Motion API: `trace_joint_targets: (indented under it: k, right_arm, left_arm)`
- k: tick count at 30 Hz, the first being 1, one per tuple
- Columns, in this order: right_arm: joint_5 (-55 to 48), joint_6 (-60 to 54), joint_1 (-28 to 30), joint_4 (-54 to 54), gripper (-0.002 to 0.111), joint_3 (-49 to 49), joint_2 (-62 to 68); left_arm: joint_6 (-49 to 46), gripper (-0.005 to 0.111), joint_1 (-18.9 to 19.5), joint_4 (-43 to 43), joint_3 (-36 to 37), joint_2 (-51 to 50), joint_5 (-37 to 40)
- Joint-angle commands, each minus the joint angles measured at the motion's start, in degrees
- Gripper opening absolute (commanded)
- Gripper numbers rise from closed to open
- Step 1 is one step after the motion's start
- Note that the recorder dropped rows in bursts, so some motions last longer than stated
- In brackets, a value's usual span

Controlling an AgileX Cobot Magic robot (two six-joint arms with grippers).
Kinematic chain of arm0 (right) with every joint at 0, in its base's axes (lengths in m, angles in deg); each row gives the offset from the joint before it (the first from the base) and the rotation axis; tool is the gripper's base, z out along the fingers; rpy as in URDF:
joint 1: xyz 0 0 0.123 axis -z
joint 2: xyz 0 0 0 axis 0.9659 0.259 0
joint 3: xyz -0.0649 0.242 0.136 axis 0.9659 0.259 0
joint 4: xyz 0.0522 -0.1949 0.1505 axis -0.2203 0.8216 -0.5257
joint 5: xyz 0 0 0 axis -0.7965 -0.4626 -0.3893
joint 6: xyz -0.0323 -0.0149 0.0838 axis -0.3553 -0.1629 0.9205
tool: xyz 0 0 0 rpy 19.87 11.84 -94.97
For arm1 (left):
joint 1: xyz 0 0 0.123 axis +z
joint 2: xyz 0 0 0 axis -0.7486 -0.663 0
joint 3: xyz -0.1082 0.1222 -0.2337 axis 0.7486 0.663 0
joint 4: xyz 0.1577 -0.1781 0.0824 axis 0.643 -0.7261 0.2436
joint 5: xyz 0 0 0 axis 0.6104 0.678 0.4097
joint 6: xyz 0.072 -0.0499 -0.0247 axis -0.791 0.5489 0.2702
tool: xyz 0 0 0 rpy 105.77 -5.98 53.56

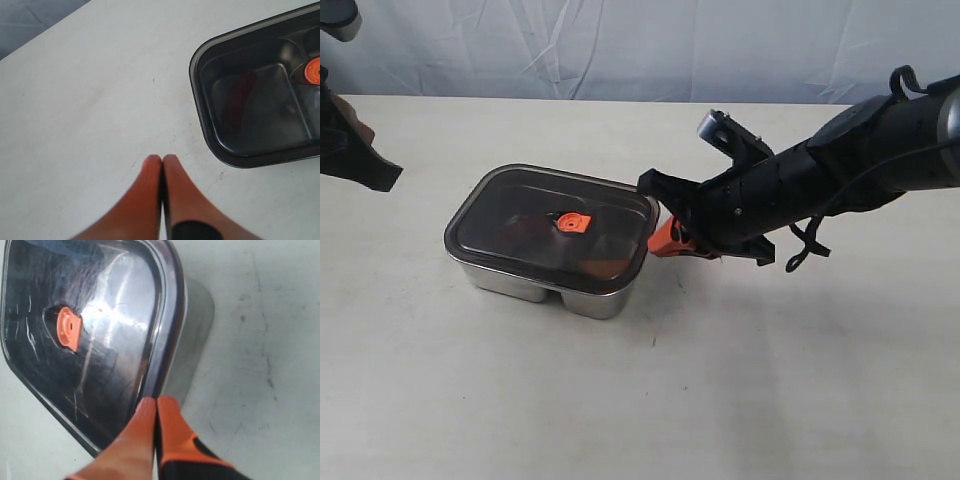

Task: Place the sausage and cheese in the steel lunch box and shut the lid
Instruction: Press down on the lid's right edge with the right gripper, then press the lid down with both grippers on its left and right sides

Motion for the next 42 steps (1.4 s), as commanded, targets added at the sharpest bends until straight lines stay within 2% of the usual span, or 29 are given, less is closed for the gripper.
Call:
trace_joint_targets:
  k: [1, 3, 9, 14, 15, 17, 20, 22, 27, 38, 42]
  right_arm:
    - [1.0, 0.2, -0.1, 0.9, -0.001, -0.3, -0.4]
    - [2.4, 0.2, -0.1, -0.4, -0.001, -0.3, -1.1]
    - [2.9, 0.2, -0.1, -2.0, -0.001, -2.6, -1.4]
    - [2.1, 0.2, -0.8, -1.2, -0.001, -6.5, -1.4]
    - [2.1, 0.2, -1.5, 0.2, -0.001, -6.6, -1.4]
    - [2.6, 0.2, -2.6, 2.2, -0.001, -6.6, -0.5]
    - [6.3, 0.2, -2.9, 1.8, -0.001, -6.6, 0.8]
    - [11.4, 0.2, -2.9, 1.8, -0.001, -6.6, 1.1]
    - [14.8, 0.2, -2.9, 1.8, -0.001, -6.6, 2.6]
    - [11.4, 0.2, -2.9, 1.8, -0.001, -10.8, 10.3]
    - [10.2, 0.2, -2.9, 2.2, -0.001, -10.8, 10.6]
  left_arm:
    - [0.4, 0.000, 0.2, -1.0, 0.1, -0.1, -0.4]
    - [-0.4, 0.000, 0.2, -4.2, 0.1, -0.5, -1.5]
    - [-13.3, 0.000, 0.2, -18.6, 0.1, -6.8, -6.6]
    - [-15.1, 0.000, 0.2, -20.2, -0.1, -14.9, -14.1]
    - [-15.1, 0.000, 0.2, -20.2, -0.7, -17.3, -17.3]
    - [-15.1, 0.000, 0.5, -20.2, -2.6, -20.4, -18.7]
    - [-15.1, 0.000, 1.4, -20.9, -4.9, -23.3, -17.6]
    - [-15.1, 0.000, 1.6, -23.1, -5.4, -24.8, -13.7]
    - [-15.1, 0.000, 1.6, -24.2, -5.4, -28.8, -10.9]
    - [-15.5, 0.000, 1.6, -24.2, -5.4, -35.1, -8.1]
    - [-19.9, 0.000, 1.6, -28.7, -5.4, -37.6, -6.4]
